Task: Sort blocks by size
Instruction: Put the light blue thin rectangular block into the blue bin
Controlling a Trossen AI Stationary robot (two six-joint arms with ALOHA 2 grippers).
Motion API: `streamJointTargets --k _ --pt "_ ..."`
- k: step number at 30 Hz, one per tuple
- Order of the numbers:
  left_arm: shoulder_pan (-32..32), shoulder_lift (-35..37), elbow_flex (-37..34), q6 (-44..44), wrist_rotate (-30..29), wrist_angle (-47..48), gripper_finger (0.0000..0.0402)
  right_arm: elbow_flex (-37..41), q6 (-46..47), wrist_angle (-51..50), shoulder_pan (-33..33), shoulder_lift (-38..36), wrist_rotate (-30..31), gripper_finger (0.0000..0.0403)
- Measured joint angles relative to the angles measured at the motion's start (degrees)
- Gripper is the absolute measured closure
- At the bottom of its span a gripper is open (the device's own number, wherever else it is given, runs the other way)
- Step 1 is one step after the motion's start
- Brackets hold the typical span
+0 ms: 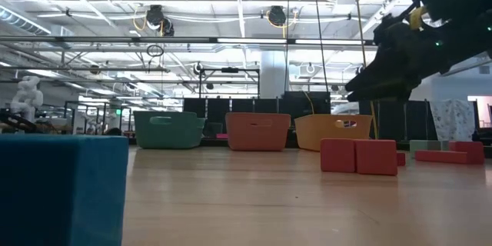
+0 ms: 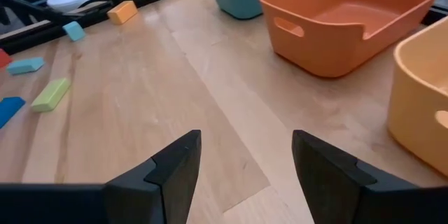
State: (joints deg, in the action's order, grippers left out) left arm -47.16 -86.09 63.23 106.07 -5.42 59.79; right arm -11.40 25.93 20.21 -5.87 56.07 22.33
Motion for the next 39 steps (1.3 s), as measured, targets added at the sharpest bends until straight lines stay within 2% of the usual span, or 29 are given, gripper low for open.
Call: streamJointTargets --k 11,24,34,39 --pt "-3.3 -6.72 -0.01 -1.51 5.9 -2.92 0.0258 0.0 0.37 2.38 -0.41 -0.02 0.32 0.0193" --pt "-5.61 -11.75 -0.01 -1.33 5.8 -3.54 0.0258 0.0 0.42 2.71 -0.39 -0.02 0.41 0.0193" --pt "-5.7 -12.86 -0.01 5.22 5.89 2.14 0.0258 0.0 0.44 2.71 -0.39 -0.02 0.41 0.0193" --pt "-5.7 -12.82 -0.01 5.74 5.91 0.65 0.023 0.0 0.44 2.73 -0.39 -0.02 0.41 0.0193"
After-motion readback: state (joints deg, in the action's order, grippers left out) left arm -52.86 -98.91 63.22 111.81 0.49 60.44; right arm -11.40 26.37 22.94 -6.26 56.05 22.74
